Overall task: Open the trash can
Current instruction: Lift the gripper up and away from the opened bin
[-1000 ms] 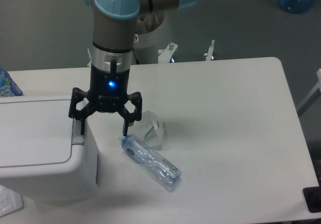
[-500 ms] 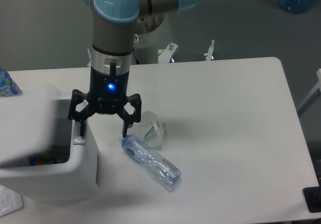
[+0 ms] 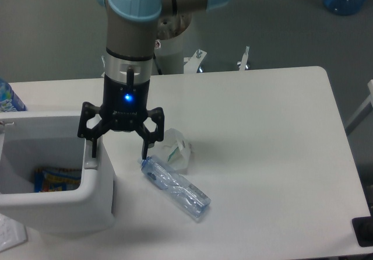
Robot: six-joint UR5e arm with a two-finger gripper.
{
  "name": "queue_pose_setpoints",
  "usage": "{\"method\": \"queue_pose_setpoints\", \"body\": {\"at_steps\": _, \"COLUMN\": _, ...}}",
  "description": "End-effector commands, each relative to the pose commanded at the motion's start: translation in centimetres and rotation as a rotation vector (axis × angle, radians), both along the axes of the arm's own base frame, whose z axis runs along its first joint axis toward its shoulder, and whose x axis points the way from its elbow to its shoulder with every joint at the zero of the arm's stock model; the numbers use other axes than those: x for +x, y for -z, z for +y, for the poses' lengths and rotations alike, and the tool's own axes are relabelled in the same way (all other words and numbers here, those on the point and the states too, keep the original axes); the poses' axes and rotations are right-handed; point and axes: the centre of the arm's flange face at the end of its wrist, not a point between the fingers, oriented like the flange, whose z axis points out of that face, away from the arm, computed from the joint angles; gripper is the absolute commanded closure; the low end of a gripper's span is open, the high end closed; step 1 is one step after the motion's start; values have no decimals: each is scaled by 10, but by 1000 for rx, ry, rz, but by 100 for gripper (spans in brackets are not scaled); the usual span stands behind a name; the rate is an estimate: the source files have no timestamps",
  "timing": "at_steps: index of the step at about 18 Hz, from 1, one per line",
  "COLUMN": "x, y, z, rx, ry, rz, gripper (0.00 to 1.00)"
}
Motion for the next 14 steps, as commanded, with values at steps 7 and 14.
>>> {"method": "queue_pose_setpoints", "body": {"at_steps": 7, "x": -56, "y": -3, "z": -40, "rx": -215, "ry": 46, "rz": 309, "gripper": 0}}
{"method": "queue_pose_setpoints", "body": {"at_steps": 14, "x": -120, "y": 8, "z": -109, "rx": -486, "ry": 180, "rz": 383, "gripper": 0}}
